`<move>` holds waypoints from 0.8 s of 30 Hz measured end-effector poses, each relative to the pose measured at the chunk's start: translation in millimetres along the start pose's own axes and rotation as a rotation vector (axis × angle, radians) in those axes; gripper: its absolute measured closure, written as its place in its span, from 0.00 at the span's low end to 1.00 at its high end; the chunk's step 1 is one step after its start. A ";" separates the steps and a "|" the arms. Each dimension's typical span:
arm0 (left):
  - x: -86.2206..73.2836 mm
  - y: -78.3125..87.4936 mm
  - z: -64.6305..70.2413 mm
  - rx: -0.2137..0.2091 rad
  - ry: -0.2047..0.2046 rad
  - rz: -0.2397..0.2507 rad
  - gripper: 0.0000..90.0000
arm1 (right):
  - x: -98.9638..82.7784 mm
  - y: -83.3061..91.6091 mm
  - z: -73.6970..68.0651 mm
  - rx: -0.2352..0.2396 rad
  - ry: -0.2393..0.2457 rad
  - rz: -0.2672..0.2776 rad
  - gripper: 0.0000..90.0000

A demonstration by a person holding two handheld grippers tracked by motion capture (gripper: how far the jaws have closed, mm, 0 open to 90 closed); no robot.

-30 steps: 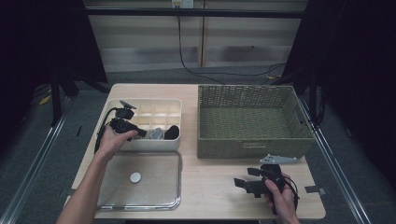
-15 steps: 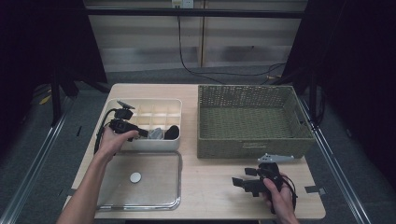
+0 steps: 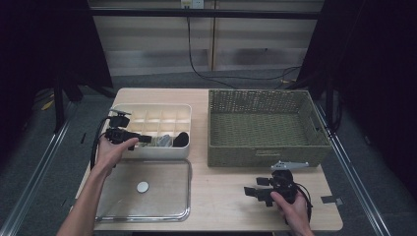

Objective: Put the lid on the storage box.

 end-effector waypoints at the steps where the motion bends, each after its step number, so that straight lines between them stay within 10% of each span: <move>1: -0.6 1.2 1.1 0.000 0.000 0.007 0.39 | 0.4 -0.4 0.1 -0.002 -0.001 -0.001 0.25; 24: -24.4 50.7 13.7 0.020 -0.083 0.085 0.36 | 0.1 -6.3 -4.1 -0.053 0.013 -0.011 0.33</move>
Point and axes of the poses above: each handheld gripper's, and its own axes: y roughly backward along the jaws, x roughly out of its top, z roughly to its right, the point moved 8 cm from there along -y, roughly forward along the jaws, and after that the axes turned 2 degrees about x, right-handed, at the moved point
